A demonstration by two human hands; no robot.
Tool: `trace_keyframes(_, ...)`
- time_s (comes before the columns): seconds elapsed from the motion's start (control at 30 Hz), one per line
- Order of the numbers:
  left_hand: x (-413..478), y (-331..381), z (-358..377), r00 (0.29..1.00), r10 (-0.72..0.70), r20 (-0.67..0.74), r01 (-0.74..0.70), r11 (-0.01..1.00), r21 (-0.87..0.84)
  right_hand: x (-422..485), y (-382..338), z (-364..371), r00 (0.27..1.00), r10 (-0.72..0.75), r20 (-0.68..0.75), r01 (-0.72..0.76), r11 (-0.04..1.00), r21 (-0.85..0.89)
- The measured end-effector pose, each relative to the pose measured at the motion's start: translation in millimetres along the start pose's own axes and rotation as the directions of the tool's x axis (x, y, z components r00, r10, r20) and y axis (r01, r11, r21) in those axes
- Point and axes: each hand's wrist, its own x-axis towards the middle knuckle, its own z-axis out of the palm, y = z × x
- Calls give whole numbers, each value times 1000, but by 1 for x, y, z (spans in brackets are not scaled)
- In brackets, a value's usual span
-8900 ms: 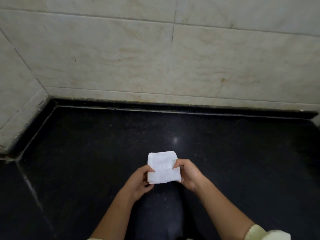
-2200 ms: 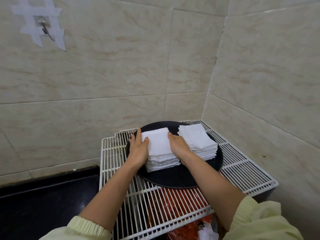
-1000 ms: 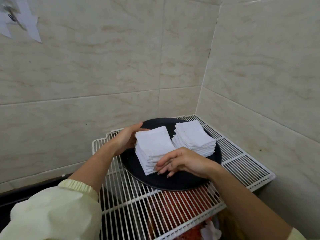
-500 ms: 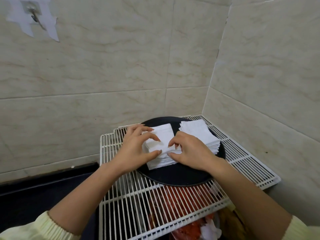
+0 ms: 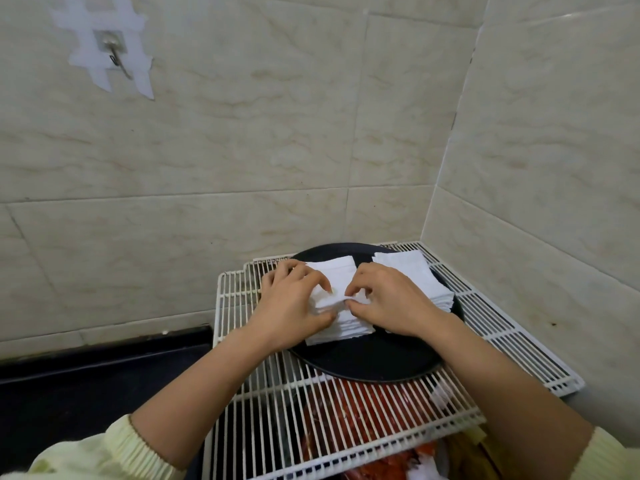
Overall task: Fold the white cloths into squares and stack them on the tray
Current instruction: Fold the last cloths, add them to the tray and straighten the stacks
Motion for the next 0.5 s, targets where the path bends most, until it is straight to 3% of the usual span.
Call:
trace_keyframes(0.3, 12, 5, -5, 997, 18, -81, -13, 998, 61, -6, 13, 3, 999, -33, -15, 31, 993, -110)
trace_keyframes(0.5, 2, 0, -8, 991, 72, -114, -67, 997, 42, -8, 19, -3, 994, -6, -107, 6, 1000, 1)
